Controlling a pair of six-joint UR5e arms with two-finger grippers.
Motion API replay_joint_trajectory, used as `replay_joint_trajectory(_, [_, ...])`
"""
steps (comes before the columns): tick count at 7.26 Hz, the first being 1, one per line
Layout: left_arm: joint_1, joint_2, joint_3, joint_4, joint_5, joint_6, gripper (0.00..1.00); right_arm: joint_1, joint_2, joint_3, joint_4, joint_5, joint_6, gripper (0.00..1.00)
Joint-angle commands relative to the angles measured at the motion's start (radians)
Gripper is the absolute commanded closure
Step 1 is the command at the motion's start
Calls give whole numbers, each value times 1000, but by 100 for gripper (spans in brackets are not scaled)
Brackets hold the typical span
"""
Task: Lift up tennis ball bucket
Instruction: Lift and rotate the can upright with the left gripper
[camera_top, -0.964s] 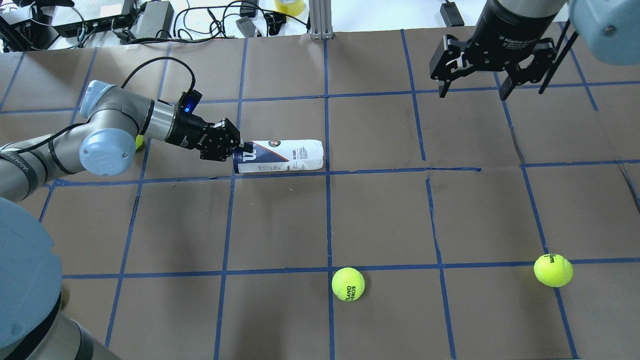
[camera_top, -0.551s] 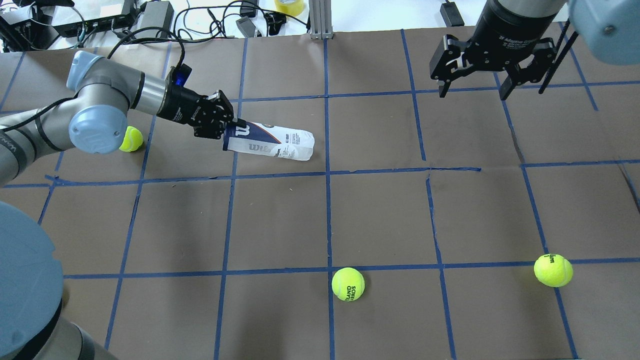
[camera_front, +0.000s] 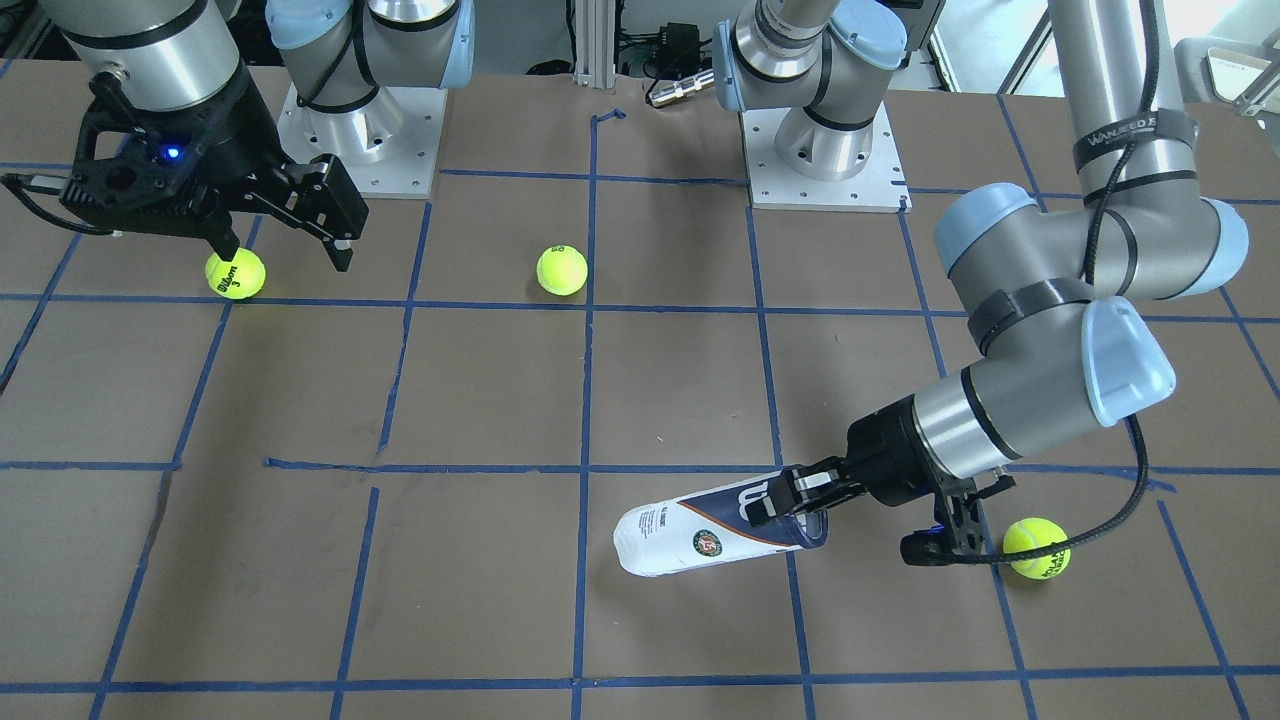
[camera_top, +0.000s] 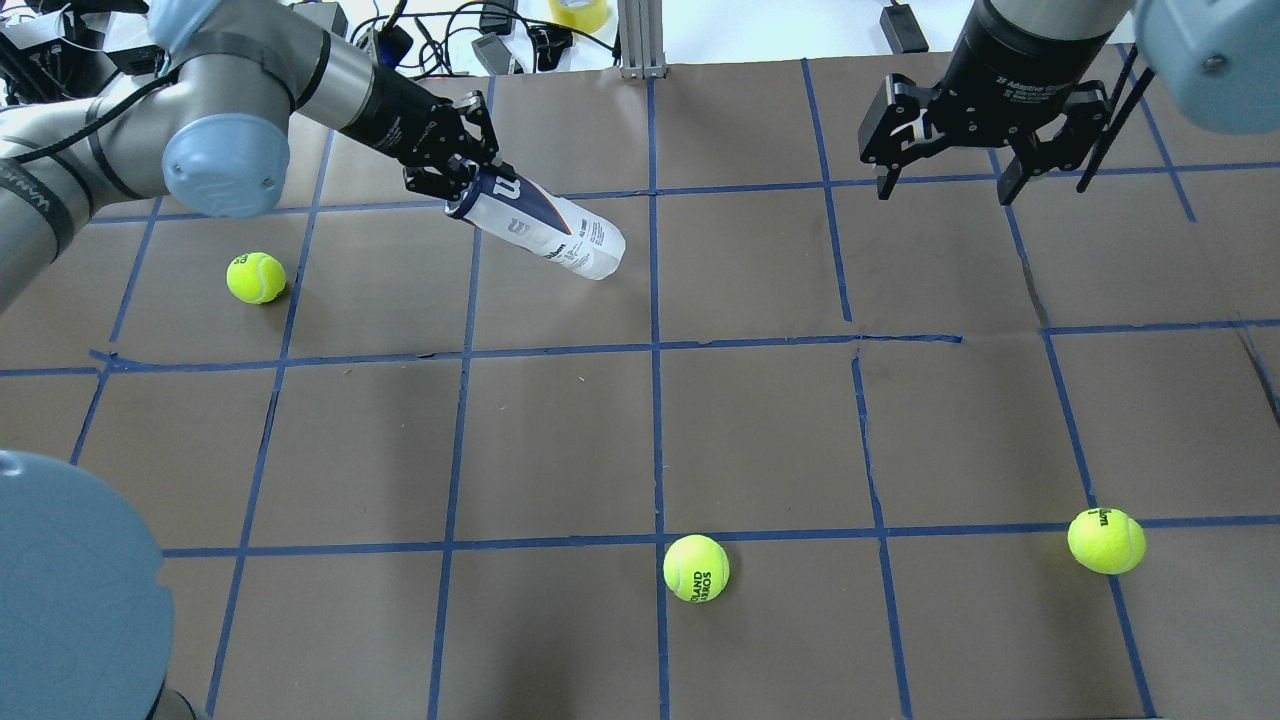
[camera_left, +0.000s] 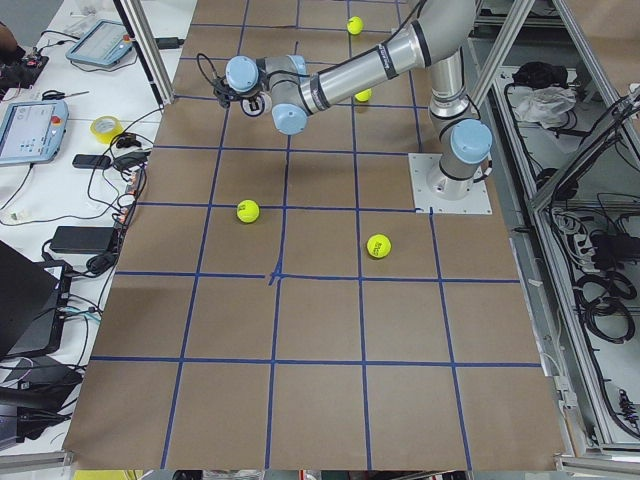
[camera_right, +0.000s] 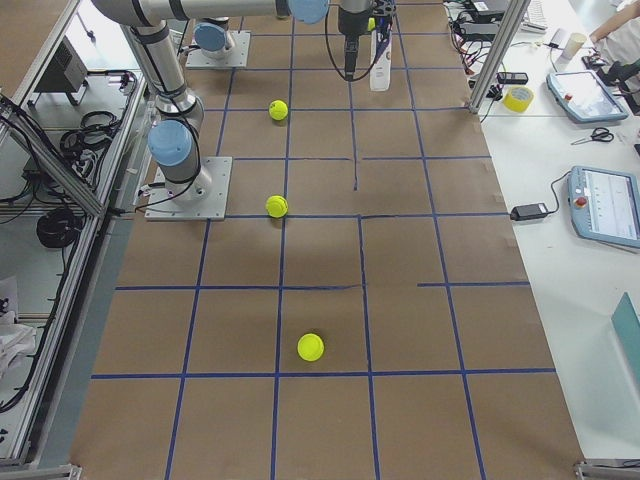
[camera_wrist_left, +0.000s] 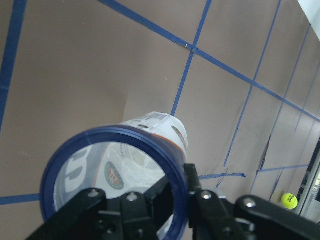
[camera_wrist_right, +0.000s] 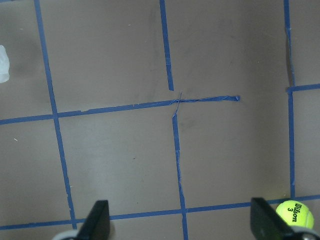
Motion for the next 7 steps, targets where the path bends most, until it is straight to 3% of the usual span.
replay_joint_trajectory(1, [-97,-7,71,18,243,6,100,-2,0,5,-8,0,-5,0])
replay_joint_trajectory(3, [-166,-15,90,36,406,132,100,-76,0,4,1,21,-16,0])
replay_joint_trajectory(7, [-243,-32,88,28,525,195,100,-78,-29,2,12,21,-4,0])
